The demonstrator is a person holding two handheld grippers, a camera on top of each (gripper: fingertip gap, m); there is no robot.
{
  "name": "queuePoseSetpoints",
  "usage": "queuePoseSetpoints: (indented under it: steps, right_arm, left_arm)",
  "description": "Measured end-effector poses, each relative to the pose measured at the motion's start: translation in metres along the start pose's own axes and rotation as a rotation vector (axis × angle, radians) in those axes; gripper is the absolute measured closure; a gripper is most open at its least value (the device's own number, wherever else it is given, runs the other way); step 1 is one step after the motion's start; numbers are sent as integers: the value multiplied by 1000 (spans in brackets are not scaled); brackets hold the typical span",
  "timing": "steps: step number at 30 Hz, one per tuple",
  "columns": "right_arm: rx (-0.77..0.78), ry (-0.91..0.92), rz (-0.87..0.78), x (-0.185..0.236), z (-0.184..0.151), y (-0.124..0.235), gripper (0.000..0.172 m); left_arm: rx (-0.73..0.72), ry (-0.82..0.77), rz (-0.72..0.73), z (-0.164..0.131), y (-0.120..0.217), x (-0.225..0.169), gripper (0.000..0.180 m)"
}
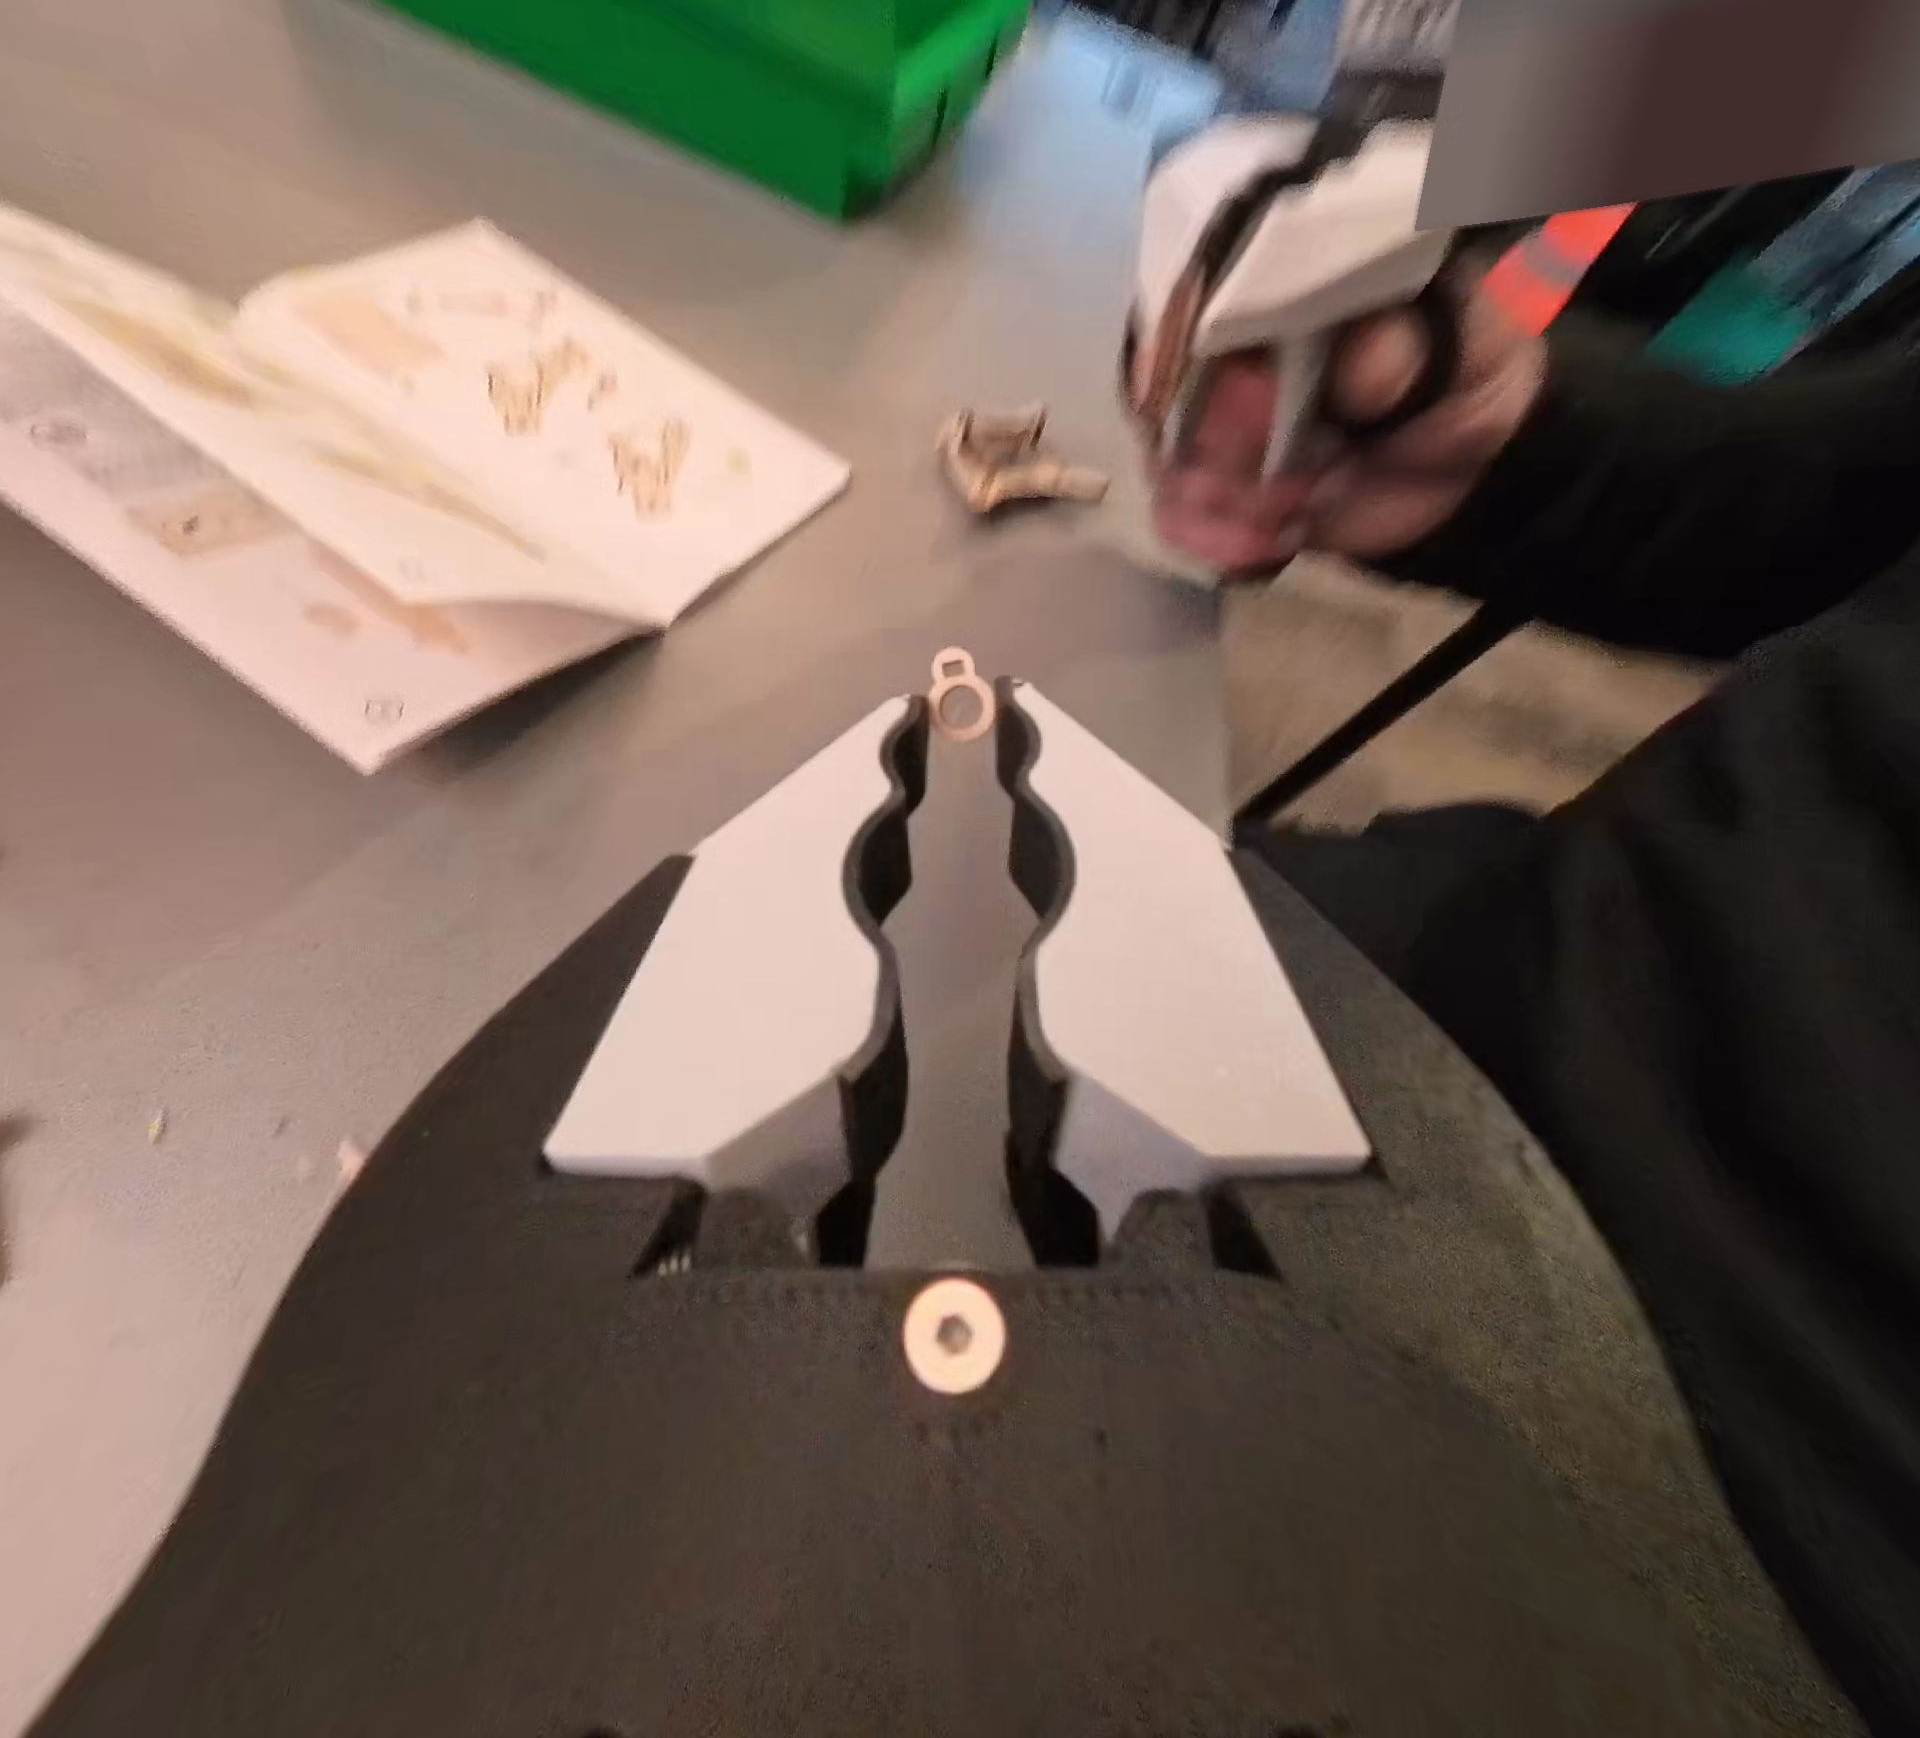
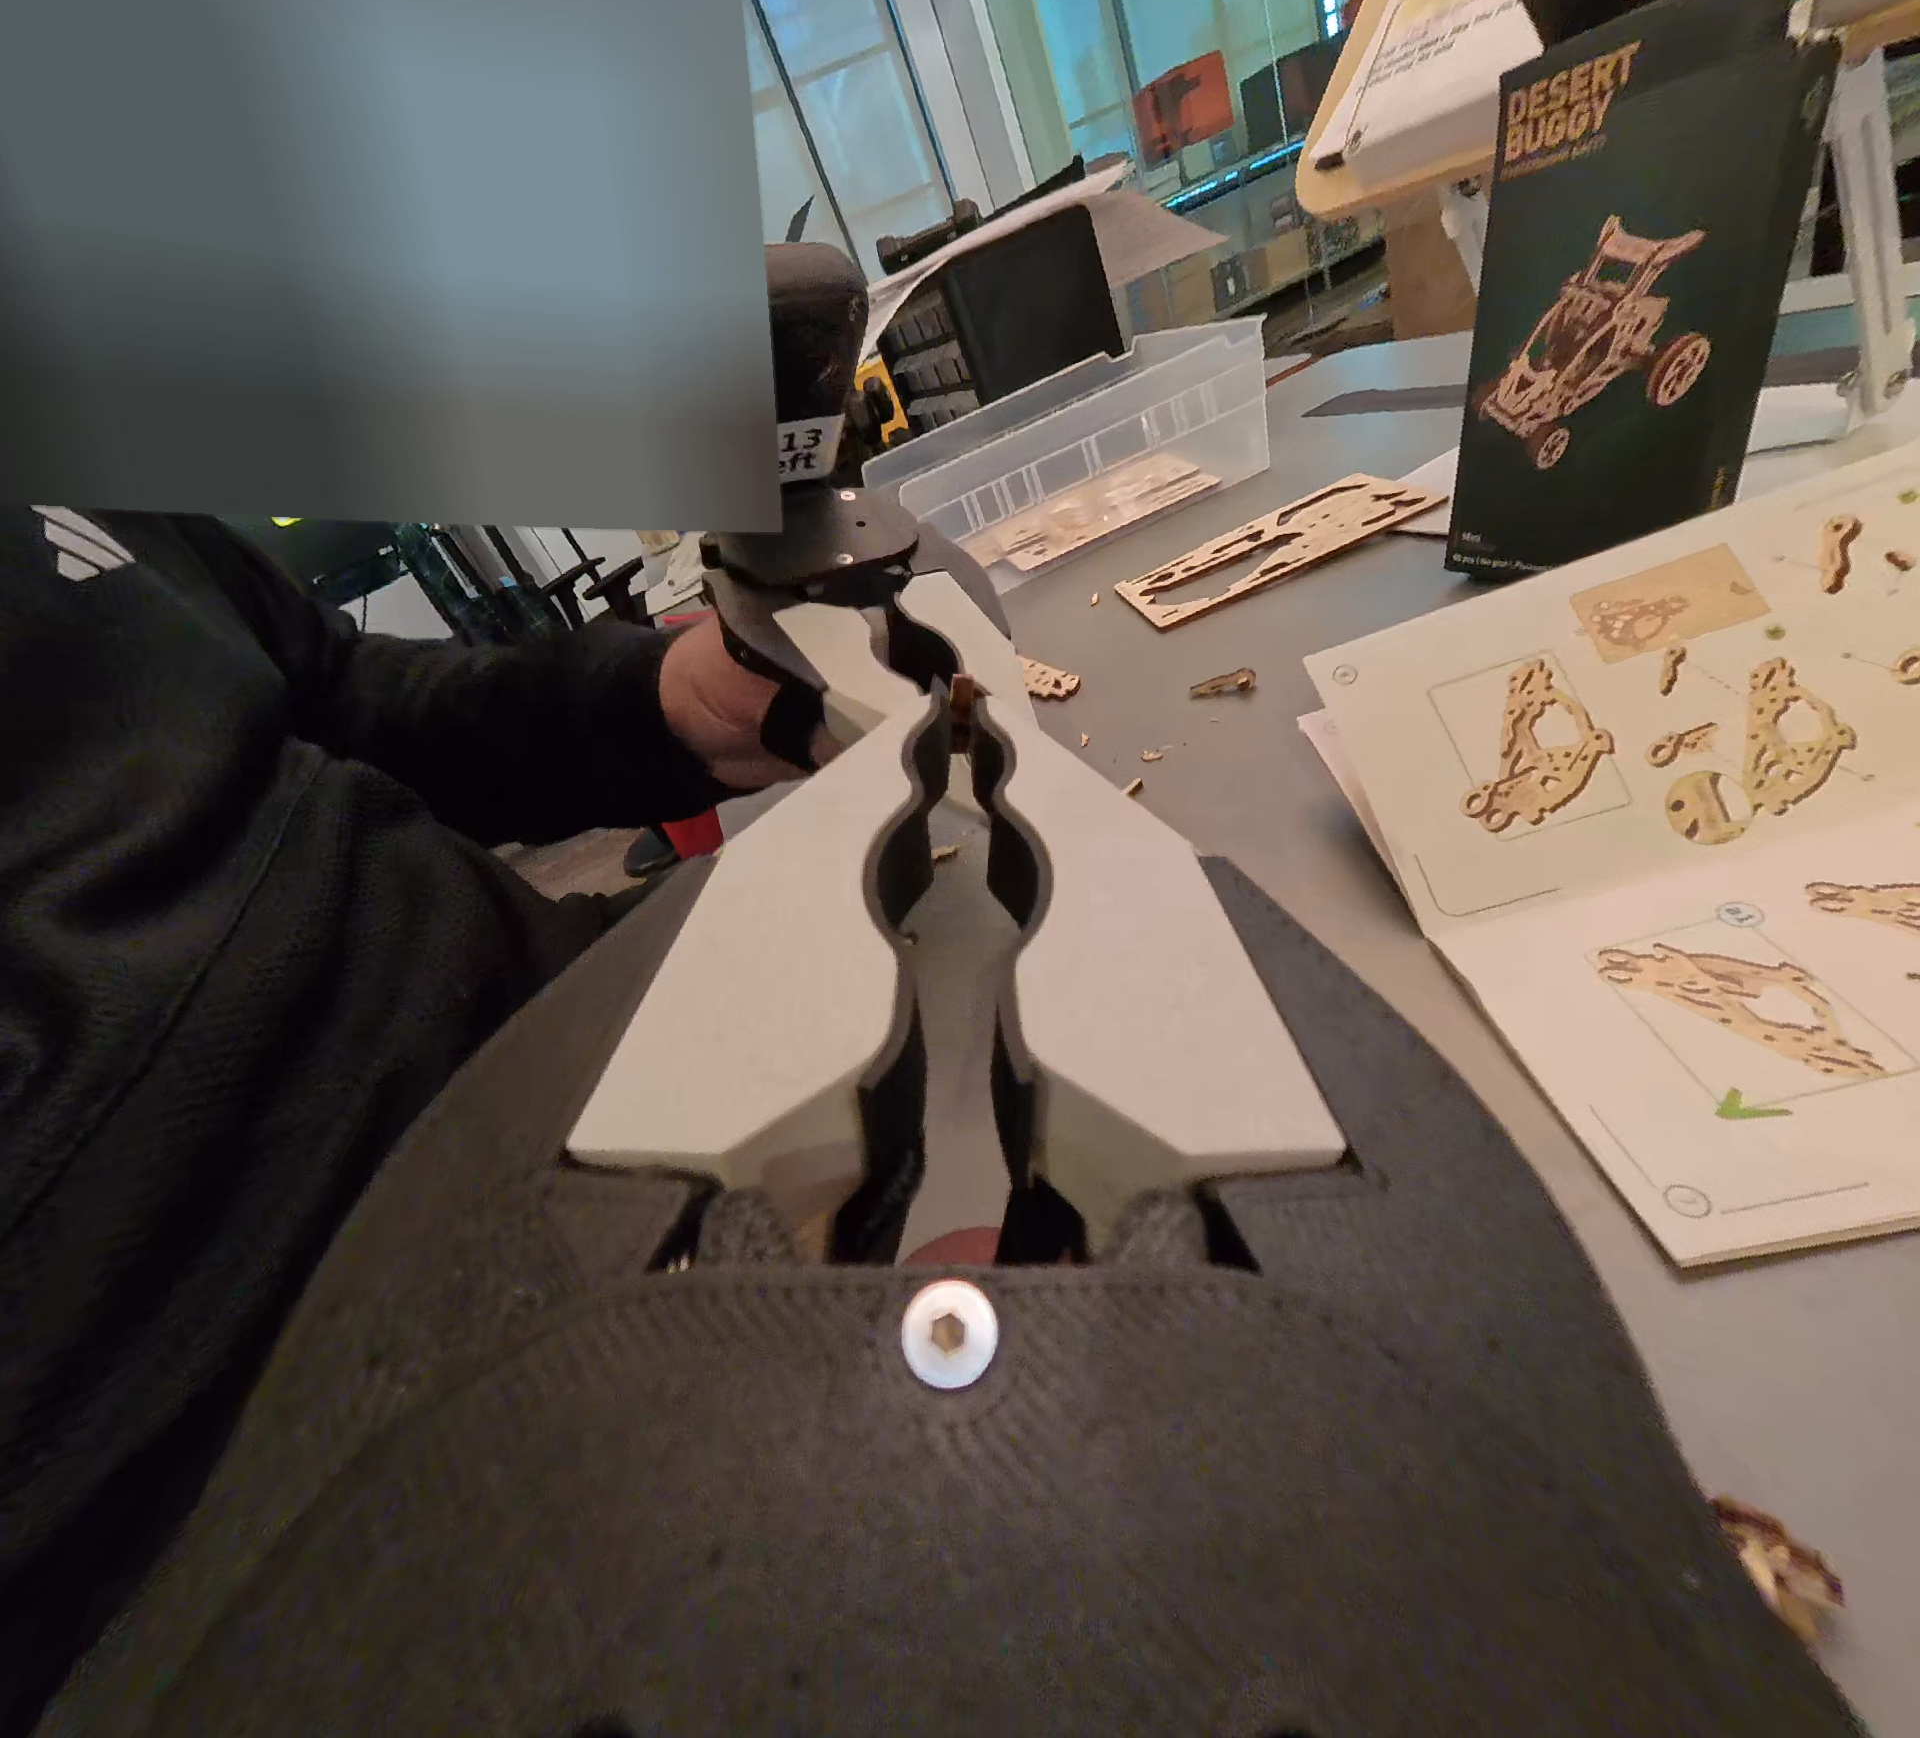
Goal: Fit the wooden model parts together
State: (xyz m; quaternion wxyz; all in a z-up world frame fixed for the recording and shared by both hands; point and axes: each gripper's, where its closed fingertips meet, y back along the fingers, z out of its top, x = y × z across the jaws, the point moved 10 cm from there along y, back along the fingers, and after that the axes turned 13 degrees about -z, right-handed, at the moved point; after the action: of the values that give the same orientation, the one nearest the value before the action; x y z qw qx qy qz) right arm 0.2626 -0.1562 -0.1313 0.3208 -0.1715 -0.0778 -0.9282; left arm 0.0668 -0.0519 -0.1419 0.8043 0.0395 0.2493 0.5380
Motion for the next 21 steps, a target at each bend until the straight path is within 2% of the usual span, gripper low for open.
queuePoseSetpoints:
  steps: [2,4,14,21]
  right_arm:
    - [-18,-6,2,0,6,-1,171]
    - [-39,-19,8,-1,11,-2,171]
    - [-95,-111,41,-6,21,-9,171]
    - [-105,-128,62,-4,22,-14,171]
  left_arm:
    - [-143,13,-97,9,4,0,170]
    - [-210,15,-133,14,5,1,170]
    - [-429,43,-300,28,0,3,170]
    - [-501,88,-361,27,-1,5,171]
